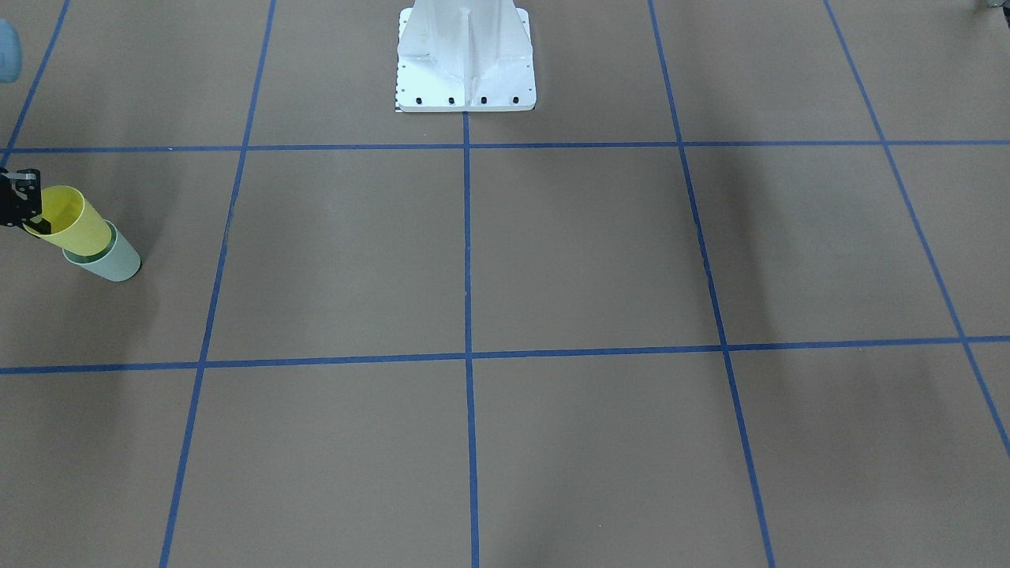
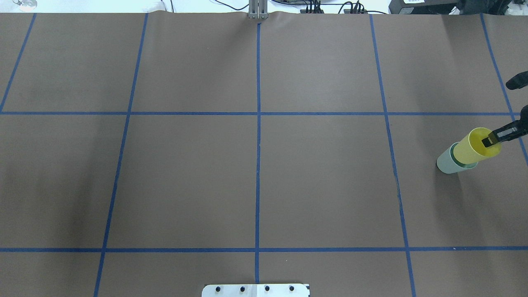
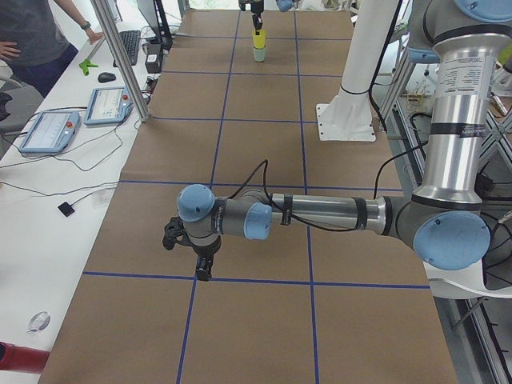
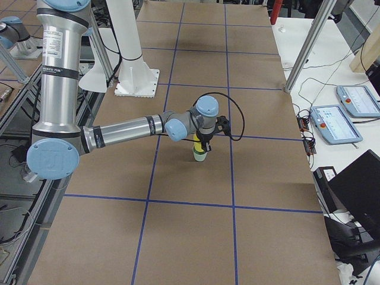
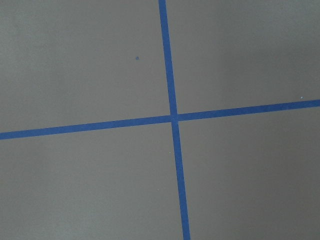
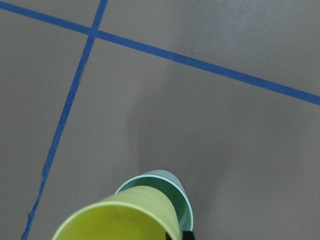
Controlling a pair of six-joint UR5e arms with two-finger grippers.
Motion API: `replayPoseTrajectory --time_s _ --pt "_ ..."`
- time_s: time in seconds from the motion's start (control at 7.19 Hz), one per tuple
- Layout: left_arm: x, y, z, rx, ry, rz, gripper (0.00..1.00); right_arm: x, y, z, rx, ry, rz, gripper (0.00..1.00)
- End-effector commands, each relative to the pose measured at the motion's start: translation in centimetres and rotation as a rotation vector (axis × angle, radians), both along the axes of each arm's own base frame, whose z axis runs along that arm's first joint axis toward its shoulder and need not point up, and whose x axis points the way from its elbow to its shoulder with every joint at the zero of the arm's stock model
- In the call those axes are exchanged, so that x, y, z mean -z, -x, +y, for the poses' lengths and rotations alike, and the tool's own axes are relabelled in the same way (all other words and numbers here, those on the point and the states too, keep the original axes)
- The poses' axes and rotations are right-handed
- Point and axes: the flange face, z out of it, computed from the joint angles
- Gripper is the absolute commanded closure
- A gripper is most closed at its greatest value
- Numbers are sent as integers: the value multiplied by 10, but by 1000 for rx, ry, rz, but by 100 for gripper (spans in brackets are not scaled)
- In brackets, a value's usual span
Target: Transfer and stack yellow cup on green cup
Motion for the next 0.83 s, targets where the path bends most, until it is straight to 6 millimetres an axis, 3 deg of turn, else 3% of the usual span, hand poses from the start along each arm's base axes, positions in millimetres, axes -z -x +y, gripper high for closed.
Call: replayPoseTrajectory --time_s 0.0,0.14,0.42,0.56,0.7 --pt "4 -1 0 -1 -7 0 0 0 1 0 3 -1 1 39" --pt "4 0 0 0 -7 0 0 0 1 0 2 -5 4 1" --pt "-2 0 6 -1 4 0 0 9 1 -4 -2 -25 -1 1" --pt "-3 0 7 -1 6 0 0 9 -8 -9 -27 -27 6 1" --pt "-6 1 10 1 10 -2 0 3 -34 -22 -88 -23 30 1"
